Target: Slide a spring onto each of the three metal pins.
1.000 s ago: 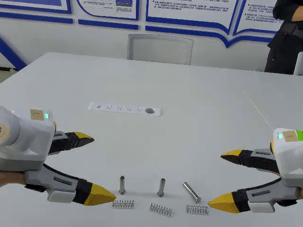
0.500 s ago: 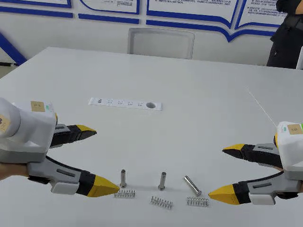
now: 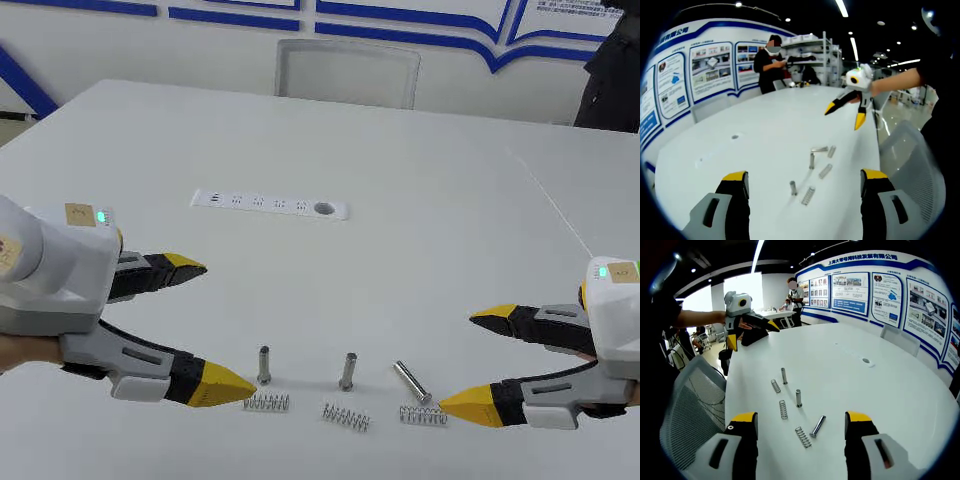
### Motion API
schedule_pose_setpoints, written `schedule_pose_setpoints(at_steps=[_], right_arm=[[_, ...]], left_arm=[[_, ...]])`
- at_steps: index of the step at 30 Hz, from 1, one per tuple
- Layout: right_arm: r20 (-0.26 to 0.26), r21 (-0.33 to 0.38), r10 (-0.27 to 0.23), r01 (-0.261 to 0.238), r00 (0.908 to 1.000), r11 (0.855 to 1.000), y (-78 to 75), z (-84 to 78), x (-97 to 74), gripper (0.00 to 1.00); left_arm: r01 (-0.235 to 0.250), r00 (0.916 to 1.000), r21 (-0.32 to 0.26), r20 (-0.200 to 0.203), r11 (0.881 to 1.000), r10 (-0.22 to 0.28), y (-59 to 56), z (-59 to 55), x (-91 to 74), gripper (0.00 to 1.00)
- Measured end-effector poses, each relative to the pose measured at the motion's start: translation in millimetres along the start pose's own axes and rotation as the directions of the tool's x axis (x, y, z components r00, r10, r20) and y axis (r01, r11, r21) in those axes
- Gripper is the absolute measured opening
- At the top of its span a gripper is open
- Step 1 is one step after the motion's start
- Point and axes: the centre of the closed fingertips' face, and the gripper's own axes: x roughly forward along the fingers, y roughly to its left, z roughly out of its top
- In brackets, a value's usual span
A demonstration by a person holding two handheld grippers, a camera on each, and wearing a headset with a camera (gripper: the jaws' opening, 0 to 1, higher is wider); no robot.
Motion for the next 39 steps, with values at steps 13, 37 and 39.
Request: schedule_pose_setpoints(at_steps=[13,37,39], right_arm=[[-0.017,0.041,-0.006,0.006,0.9998,0.999,-8.5,-10.2,12.9,0.67],[-0.044,0.152,-0.045,0.052,0.9980,0.987,-23.4,-27.9,48.9,0.56],[-0.057,0.152,-0.049,0.057,0.9972,0.987,-23.5,-30.2,52.6,0.54]], left_arm=[[0.002,0.9997,-0.043,0.026,0.999,-0.001,0.2,-1.3,1.9,0.93],[0.009,0.9997,-0.106,0.024,0.994,-0.007,-2.5,-17.2,8.5,0.91],[0.005,0.9998,-0.098,0.019,0.995,-0.004,-2.2,-18.0,8.9,0.90]])
